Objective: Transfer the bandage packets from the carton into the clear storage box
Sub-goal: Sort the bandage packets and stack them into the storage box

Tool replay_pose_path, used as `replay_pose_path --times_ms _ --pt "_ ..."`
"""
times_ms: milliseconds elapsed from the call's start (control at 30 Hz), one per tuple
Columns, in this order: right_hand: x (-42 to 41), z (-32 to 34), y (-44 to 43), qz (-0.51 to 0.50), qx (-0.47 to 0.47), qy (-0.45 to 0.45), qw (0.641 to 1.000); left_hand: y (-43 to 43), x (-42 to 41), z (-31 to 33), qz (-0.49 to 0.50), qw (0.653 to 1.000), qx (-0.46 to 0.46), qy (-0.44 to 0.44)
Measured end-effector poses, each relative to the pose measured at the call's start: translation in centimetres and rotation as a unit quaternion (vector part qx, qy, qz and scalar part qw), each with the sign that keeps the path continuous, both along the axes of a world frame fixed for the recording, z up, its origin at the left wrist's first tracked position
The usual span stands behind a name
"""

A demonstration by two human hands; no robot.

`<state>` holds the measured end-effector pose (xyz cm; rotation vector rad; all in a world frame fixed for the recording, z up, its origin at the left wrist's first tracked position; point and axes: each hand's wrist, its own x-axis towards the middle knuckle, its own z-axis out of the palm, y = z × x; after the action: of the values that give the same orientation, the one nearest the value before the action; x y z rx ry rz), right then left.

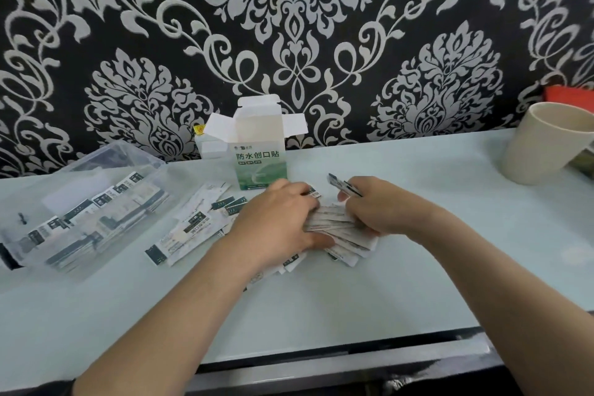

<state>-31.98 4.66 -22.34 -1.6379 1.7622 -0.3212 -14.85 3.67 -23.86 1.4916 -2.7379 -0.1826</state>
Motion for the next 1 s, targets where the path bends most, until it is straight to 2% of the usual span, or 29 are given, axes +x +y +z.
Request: replay_pose_path --times_ms 167,233,300,333,367,433,467,500,567,667,1000 --pt "0.0 0.4 -0.3 0.014 -0.01 0.014 1.0 -0.1 0.5 0.5 -0.058 0.997 -0.048 0.022" --pt "-0.3 0.8 -0.4 -0.005 -0.02 -0.023 1.0 0.2 0.9 0.8 -0.043 0.997 -0.051 0.047" --pt "-0.6 1.2 -0.7 -0.042 -0.041 -0.106 0.993 0.4 1.4 1.4 0.021 0.988 -0.068 0.134" --pt "-0.6 1.5 -0.7 -0.058 -0.047 -0.173 0.982 0.5 1.6 1.7 0.069 0.974 -0.059 0.207" --pt "-0.4 1.8 -0.8 -0.066 -0.045 -0.249 0.965 0.5 1.9 2.0 0.119 0.941 -0.029 0.315" --pt "0.3 2.2 -0.7 -0.066 -0.025 -0.38 0.922 0.9 2.0 2.7 0.2 0.81 0.104 0.541" --pt "1.0 2.2 -0.5 -0.058 -0.018 -0.424 0.903 1.2 1.9 2.8 0.221 0.748 0.164 0.604" --pt "2.0 2.0 -0.3 -0.044 -0.019 -0.458 0.888 1.6 1.8 2.9 0.225 0.709 0.198 0.638" --pt "4.3 1.4 0.1 -0.027 -0.041 -0.498 0.866 2.3 1.5 2.8 0.222 0.662 0.227 0.679" --pt "6.6 1.0 0.5 -0.066 -0.073 -0.518 0.85 2.6 1.9 2.5 0.224 0.622 0.229 0.714" --pt "9.5 1.9 0.8 -0.028 -0.084 -0.523 0.848 3.1 4.9 3.0 0.236 0.573 0.22 0.753"
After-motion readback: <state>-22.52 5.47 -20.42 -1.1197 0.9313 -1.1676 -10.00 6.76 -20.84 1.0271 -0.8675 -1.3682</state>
